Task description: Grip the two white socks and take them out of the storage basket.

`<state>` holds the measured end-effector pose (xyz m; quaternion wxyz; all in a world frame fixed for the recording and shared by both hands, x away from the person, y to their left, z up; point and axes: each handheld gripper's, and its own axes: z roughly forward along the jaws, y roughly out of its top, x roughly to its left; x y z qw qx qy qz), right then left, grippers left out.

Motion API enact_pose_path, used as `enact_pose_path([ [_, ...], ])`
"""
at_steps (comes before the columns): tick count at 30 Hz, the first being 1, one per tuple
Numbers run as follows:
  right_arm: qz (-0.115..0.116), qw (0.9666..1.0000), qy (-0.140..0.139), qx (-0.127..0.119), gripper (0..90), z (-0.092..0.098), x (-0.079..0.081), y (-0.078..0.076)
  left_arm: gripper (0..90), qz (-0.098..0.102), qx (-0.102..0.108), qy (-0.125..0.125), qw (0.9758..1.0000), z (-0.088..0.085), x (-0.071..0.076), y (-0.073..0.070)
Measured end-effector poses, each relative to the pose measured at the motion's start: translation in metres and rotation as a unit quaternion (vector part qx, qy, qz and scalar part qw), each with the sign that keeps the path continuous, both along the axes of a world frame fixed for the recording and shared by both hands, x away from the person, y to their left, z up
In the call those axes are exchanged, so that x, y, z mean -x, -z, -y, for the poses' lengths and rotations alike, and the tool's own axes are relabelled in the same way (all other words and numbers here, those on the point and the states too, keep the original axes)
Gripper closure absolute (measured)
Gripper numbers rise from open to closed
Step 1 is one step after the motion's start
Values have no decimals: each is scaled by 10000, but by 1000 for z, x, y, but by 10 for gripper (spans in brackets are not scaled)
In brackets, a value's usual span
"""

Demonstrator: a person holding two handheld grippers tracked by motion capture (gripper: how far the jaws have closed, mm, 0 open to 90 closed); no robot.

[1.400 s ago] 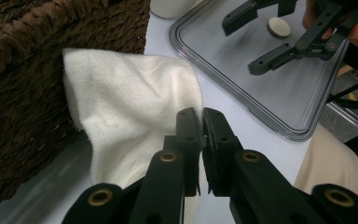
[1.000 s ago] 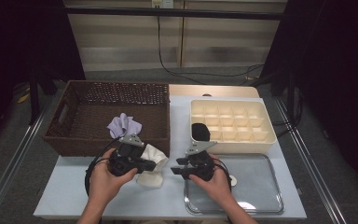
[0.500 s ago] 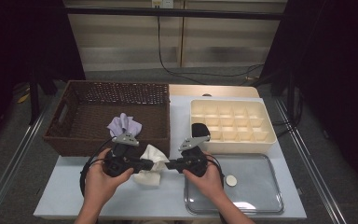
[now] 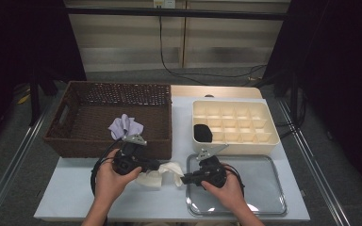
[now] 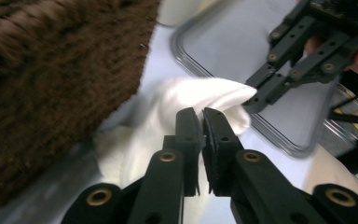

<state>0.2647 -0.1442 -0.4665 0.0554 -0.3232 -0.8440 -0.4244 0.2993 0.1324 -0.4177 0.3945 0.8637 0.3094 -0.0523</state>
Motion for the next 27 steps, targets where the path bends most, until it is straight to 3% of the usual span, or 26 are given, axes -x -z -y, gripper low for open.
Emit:
enact_pose_path([
  [4, -16, 10000, 60, -44, 868, 4, -3, 0, 748, 118, -32, 37, 9999, -2, 2, 0],
  [6, 2, 10000, 89, -11, 868, 6, -5, -1, 702, 123, 75, 85, 9999, -5, 4, 0],
  [11, -20, 9999, 97, -36, 866, 8, -6, 0, 604, 327, -13, 67, 9994, -9, 13, 5],
  [16, -53, 9998, 145, -79, 853, 10, -6, 1, 594, 435, -151, 141, 9988, -11, 20, 11],
  [20, -32, 9999, 107, -33, 852, 8, -5, 2, 677, 422, -194, 193, 9987, -11, 21, 14],
  [24, -31, 9999, 110, -50, 837, 7, -4, 3, 857, 231, -318, 255, 9989, -10, 19, 16],
  [27, -26, 9999, 131, -33, 832, 8, -3, 3, 873, 234, -334, 222, 9989, -10, 18, 14],
])
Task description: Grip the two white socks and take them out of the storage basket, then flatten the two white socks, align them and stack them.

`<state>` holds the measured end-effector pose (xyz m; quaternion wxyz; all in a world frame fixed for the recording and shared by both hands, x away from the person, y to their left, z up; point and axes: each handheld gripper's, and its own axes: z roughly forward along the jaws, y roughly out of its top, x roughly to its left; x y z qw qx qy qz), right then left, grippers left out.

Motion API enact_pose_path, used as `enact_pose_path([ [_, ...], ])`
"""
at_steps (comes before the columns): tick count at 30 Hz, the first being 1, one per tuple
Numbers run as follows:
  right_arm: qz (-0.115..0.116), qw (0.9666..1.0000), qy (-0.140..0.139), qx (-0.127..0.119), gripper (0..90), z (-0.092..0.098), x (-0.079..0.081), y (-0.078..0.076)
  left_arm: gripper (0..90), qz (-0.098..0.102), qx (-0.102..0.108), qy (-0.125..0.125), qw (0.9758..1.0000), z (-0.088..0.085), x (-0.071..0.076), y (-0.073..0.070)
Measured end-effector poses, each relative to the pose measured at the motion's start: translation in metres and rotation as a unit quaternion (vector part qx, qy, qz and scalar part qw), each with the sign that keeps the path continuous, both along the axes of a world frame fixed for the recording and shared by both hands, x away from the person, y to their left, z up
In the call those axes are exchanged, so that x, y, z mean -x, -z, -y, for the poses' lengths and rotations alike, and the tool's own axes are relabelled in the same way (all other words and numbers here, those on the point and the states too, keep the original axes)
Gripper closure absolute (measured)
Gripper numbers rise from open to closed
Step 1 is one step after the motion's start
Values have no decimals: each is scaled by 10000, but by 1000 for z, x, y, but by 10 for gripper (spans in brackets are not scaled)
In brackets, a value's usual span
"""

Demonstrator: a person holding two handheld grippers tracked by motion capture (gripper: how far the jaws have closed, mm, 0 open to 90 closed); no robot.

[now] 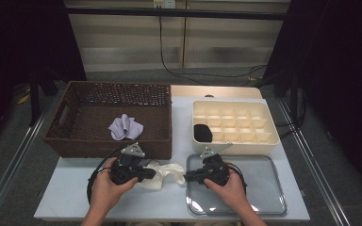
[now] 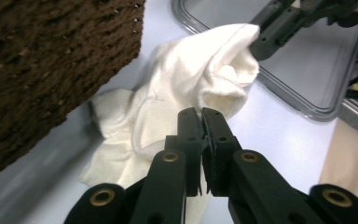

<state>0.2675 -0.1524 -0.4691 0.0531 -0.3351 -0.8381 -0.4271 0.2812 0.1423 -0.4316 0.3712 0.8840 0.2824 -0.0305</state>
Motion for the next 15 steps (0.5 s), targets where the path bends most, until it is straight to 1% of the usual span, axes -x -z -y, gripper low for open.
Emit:
enact_pose_path([
  [1, -13, 10000, 6, -9, 829, 0, 0, 0, 875, 19, -6, 9, 10000, 0, -1, -2],
  [2, -17, 10000, 6, -25, 823, 0, 1, 0, 876, 15, 25, -34, 10000, 0, -1, -3],
  [4, -22, 10000, 34, -43, 804, 1, 2, 0, 878, 11, 138, -1, 9999, 0, -2, -7],
  [7, -4, 10000, 71, -6, 750, 2, 4, 2, 879, 69, 176, 12, 9998, 1, -3, -15],
  [9, -37, 10000, 65, -5, 732, 2, 4, 4, 879, 68, 282, -32, 9996, 0, -3, -21],
  [11, -24, 10000, 0, 6, 703, 0, 5, 3, 879, 83, 383, -62, 9992, -1, -3, -24],
  [13, 22, 9999, -33, 95, 703, -3, 5, 2, 879, 105, 382, -85, 9992, -2, -2, -27],
  [14, 59, 9998, -74, 160, 710, -4, 4, 3, 879, 94, 451, -116, 9989, -3, -1, -28],
  [15, 65, 9998, -78, 187, 733, -5, 4, 3, 879, 70, 467, -118, 9988, -4, -1, -28],
])
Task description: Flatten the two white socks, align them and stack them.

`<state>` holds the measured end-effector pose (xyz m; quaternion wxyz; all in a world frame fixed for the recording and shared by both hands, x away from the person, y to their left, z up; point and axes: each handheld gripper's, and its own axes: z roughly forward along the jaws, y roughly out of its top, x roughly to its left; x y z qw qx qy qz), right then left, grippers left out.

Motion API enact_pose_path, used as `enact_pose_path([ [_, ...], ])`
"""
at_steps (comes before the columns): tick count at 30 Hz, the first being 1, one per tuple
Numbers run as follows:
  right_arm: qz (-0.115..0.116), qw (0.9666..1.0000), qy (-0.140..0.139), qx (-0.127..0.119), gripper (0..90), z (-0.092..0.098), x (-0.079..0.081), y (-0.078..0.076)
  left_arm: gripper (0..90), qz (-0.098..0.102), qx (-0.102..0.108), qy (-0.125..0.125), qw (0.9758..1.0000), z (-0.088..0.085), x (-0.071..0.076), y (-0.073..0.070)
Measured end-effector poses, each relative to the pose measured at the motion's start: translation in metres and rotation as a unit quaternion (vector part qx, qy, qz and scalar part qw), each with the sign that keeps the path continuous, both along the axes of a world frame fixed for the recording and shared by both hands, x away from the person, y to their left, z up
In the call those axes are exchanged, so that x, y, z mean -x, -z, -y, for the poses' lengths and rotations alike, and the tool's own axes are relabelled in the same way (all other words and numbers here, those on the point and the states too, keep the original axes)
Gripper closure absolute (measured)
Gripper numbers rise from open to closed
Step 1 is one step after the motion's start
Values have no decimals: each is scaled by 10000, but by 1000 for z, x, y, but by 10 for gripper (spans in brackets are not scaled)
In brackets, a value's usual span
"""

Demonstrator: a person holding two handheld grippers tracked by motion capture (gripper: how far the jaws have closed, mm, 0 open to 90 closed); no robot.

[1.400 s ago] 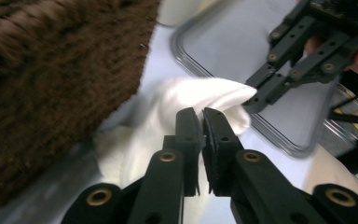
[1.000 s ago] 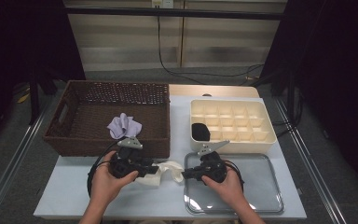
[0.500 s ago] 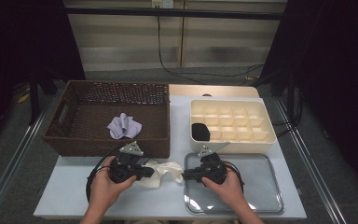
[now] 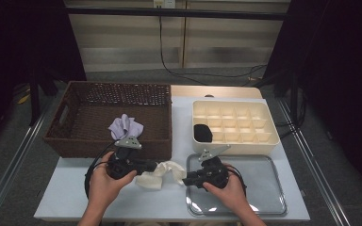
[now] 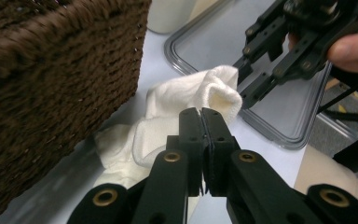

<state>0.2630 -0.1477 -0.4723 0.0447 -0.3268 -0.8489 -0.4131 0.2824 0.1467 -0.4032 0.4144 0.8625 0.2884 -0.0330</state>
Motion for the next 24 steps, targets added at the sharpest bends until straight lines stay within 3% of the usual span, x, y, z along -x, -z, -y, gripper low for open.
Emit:
enact_pose_path([
  [7, -45, 10000, 12, 38, 855, 2, -2, 2, 879, -1, 56, -23, 10000, -1, 2, -2],
  [10, -21, 10000, 20, -54, 883, 5, -1, -1, 879, -56, 117, -13, 9999, 0, 3, -3],
  [19, -133, 9997, -173, -96, 888, 16, 10, -20, 878, -111, 213, -48, 9997, -3, 7, -10],
  [24, -291, 9993, -232, -94, 882, 23, 14, -20, 878, -172, 20, -146, 9997, -3, -2, 2],
])
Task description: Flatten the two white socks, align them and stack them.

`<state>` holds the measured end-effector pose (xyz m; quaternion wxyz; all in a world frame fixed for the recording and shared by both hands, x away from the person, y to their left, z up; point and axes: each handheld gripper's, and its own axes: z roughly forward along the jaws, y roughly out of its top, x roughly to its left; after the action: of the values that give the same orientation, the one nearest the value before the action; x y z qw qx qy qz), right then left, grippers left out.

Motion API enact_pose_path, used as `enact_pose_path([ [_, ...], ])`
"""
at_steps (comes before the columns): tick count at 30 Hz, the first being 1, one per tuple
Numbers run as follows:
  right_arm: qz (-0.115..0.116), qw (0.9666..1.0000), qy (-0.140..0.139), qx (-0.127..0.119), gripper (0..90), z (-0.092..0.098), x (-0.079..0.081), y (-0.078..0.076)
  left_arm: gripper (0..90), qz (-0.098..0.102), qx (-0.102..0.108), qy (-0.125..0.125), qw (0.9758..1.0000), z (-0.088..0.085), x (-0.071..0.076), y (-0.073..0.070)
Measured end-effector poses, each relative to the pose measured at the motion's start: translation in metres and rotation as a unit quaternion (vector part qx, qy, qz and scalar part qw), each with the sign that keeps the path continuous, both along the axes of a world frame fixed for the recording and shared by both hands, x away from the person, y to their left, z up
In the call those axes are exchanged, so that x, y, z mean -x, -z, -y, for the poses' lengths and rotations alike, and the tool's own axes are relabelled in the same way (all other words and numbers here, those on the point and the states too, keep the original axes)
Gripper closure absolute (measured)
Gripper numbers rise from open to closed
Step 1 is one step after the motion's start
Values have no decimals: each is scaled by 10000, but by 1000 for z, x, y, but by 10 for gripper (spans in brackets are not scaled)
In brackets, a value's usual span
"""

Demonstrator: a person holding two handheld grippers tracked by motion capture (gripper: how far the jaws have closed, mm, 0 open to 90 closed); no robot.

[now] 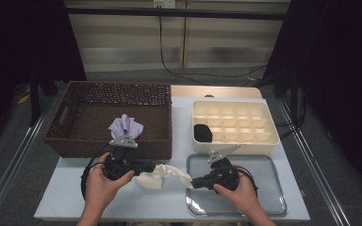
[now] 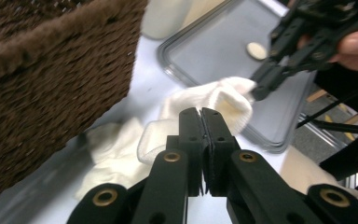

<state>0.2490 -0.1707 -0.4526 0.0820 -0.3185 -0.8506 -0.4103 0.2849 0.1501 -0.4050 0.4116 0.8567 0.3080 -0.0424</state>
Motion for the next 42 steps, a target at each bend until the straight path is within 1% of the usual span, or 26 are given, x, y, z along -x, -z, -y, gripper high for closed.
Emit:
enact_pose_path([
  [3, -78, 9999, 151, -19, 863, 3, -6, 6, 878, -195, 25, -84, 9998, 1, -11, 15],
  [6, -37, 9994, 354, -31, 812, 6, -16, 8, 878, -304, -13, -77, 9995, 3, -18, 24],
  [7, -45, 9991, 424, -62, 812, 7, -20, 8, 878, -304, -32, -97, 9995, 3, -20, 25],
  [8, -47, 9987, 497, -120, 812, 9, -23, 8, 878, -313, 3, -123, 9994, 3, -21, 26],
  [9, -31, 9981, 586, -165, 809, 11, -27, 8, 878, -316, -8, -133, 9994, 3, -22, 27],
  [12, 53, 9966, 793, -224, 786, 14, -35, 8, 876, -253, -4, -205, 9995, 2, -25, 28],
  [14, 95, 9957, 896, -215, 783, 16, -38, 8, 875, -201, -23, -276, 9994, 2, -27, 27],
  [15, 169, 9954, 923, -205, 774, 16, -39, 7, 875, -203, -22, -267, 9994, 2, -27, 27],
  [16, 204, 9949, 973, -171, 773, 17, -39, 6, 875, -167, -36, -282, 9995, 2, -27, 27],
  [18, 256, 9940, 1057, -117, 764, 18, -39, 5, 875, -165, -63, -303, 9994, 2, -26, 27],
  [21, 303, 9943, 1013, -156, 756, 20, -35, 4, 875, -162, -77, -313, 9993, 2, -26, 27],
  [23, 321, 9946, 972, -193, 736, 21, -28, 6, 876, -147, -33, -292, 9995, 2, -25, 27],
  [24, 303, 9947, 964, -174, 728, 21, -24, 8, 875, -152, -48, -296, 9994, 2, -25, 26],
  [25, 282, 9954, 899, -201, 728, 21, -20, 10, 875, -116, -47, -307, 9995, 3, -25, 26],
  [26, 305, 9958, 826, -236, 720, 20, -16, 12, 875, -137, -39, -323, 9994, 3, -24, 25],
  [28, 314, 9961, 814, -136, 707, 16, -10, 16, 876, -86, -61, -307, 9995, 3, -23, 24],
  [29, 356, 9957, 853, -39, 707, 14, -9, 18, 875, -104, -50, -302, 9995, 3, -23, 24],
  [31, 373, 9950, 923, 48, 736, 12, -12, 20, 875, -99, -11, -322, 9994, 4, -22, 24],
  [33, 339, 9954, 891, 4, 801, 11, -15, 22, 875, -95, -33, -302, 9995, 4, -21, 23],
  [36, 422, 9952, 883, 41, 874, 8, -16, 21, 877, -117, -12, -265, 9996, 4, -19, 21],
  [38, 422, 9953, 871, -38, 884, 8, -17, 17, 878, -98, -1, -249, 9996, 4, -17, 17],
  [39, 411, 9957, 826, -59, 886, 7, -16, 15, 878, -92, -17, -202, 9998, 4, -16, 15],
  [42, 388, 9965, 710, -189, 888, 9, -12, 6, 878, -78, 58, -164, 9998, 4, -12, 9],
])
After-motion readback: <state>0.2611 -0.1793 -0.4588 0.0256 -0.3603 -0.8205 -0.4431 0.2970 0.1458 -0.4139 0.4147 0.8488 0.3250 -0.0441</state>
